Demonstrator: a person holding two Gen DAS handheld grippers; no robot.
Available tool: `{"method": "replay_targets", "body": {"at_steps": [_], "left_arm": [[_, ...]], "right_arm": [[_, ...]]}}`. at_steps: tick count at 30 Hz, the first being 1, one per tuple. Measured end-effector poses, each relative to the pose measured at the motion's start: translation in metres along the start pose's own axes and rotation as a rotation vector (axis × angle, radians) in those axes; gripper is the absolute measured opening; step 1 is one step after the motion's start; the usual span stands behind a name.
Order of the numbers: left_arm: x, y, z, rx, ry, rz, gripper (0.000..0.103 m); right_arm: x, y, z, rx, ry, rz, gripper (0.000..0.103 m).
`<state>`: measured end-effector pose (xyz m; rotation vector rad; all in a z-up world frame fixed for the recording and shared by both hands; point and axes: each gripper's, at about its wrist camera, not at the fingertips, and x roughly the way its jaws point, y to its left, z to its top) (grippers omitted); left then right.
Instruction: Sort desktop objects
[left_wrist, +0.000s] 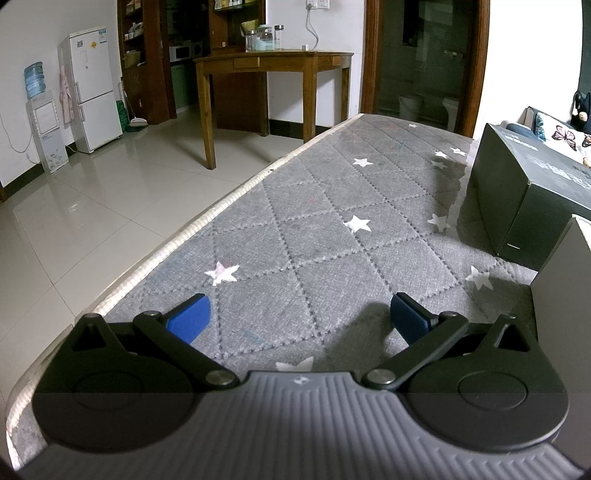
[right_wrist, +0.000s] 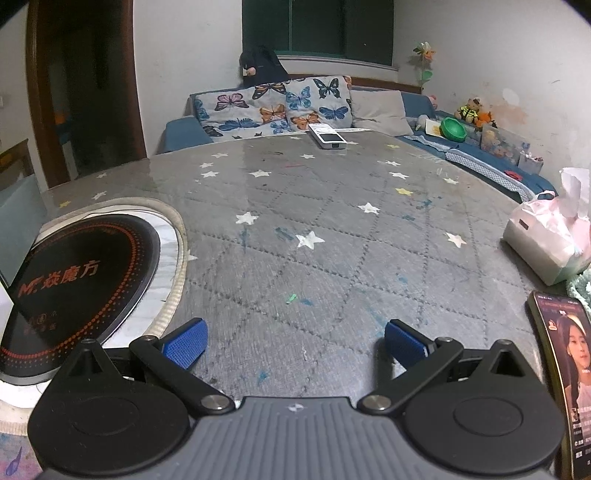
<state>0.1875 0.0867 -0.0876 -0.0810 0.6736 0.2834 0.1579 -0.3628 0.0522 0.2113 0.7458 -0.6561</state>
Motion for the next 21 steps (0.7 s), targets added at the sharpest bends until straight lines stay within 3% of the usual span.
{"method": "replay_targets", "body": {"at_steps": [21], "left_arm": [[-0.0006, 0.0009, -0.0001, -0.001, -0.001, 0.0, 0.103]], "right_arm": [[-0.0016, -0.0024, -0.0003, 0.0, -0.002, -0.003, 0.103]]}}
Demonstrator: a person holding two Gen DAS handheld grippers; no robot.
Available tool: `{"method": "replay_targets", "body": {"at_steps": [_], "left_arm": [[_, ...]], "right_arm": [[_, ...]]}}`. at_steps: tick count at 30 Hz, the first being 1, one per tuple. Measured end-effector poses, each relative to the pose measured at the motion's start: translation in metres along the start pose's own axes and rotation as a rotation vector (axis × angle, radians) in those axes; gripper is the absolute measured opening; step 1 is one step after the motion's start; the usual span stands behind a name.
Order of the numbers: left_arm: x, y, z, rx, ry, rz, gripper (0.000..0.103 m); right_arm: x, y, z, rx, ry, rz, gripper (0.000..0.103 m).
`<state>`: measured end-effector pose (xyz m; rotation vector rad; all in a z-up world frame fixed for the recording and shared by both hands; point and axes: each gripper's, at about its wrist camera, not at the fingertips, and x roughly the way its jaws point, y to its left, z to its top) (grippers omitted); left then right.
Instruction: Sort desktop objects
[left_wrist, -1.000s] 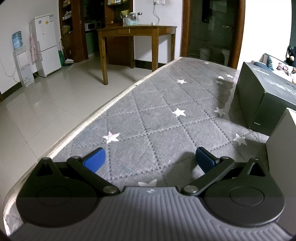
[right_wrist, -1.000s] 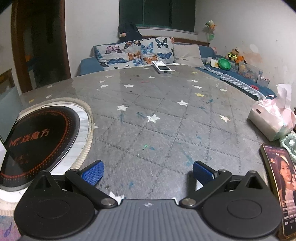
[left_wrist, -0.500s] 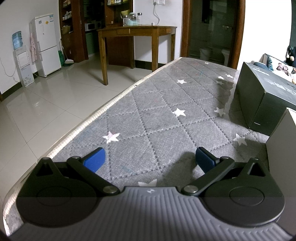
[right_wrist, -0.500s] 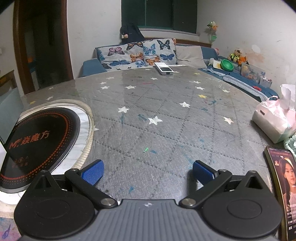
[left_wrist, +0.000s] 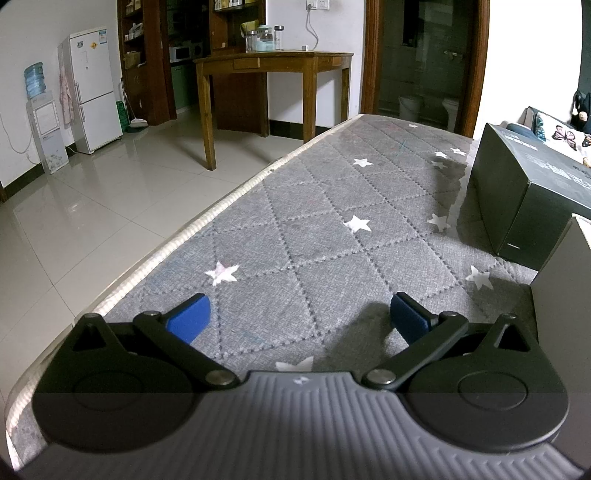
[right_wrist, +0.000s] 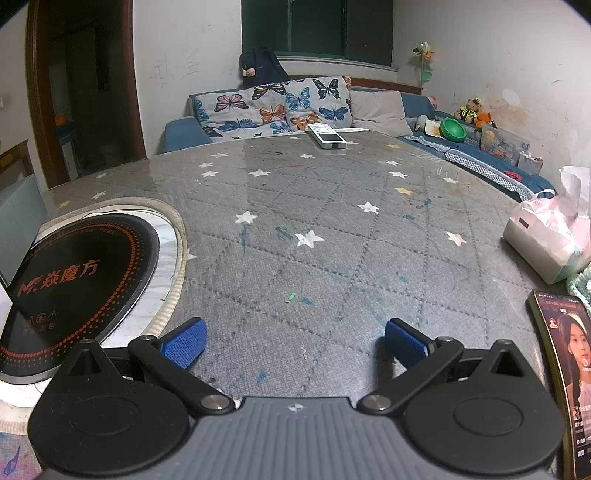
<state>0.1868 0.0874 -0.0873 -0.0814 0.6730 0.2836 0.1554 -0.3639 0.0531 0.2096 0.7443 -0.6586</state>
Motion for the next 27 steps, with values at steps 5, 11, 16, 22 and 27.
{"method": "replay_targets", "body": {"at_steps": [5, 11, 16, 22, 27], "left_arm": [[0.0001, 0.0001, 0.0, 0.0, 0.0, 0.0, 0.103], [0.0001, 0.0001, 0.0, 0.0, 0.0, 0.0, 0.103], [0.0, 0.0002, -0.0001, 0.0, 0.0, 0.0, 0.103], [-0.0004, 0.0004, -0.0001, 0.0, 0.0, 0.0, 0.103], [-0.0004, 0.0004, -0.0001, -0.001, 0.0, 0.0, 0.103]], "right_arm": [[0.001, 0.0013, 0.001, 0.0, 0.0, 0.0, 0.103], [0.0006, 0.001, 0.0008, 0.0, 0.001, 0.0, 0.103], [0.0011, 0.0009, 0.0007, 0.001, 0.0, 0.0, 0.103], [0.0011, 0.0008, 0.0006, 0.001, 0.0, 0.001, 0.103], [0.0011, 0.0009, 0.0006, 0.001, 0.0, 0.0, 0.103]]}}
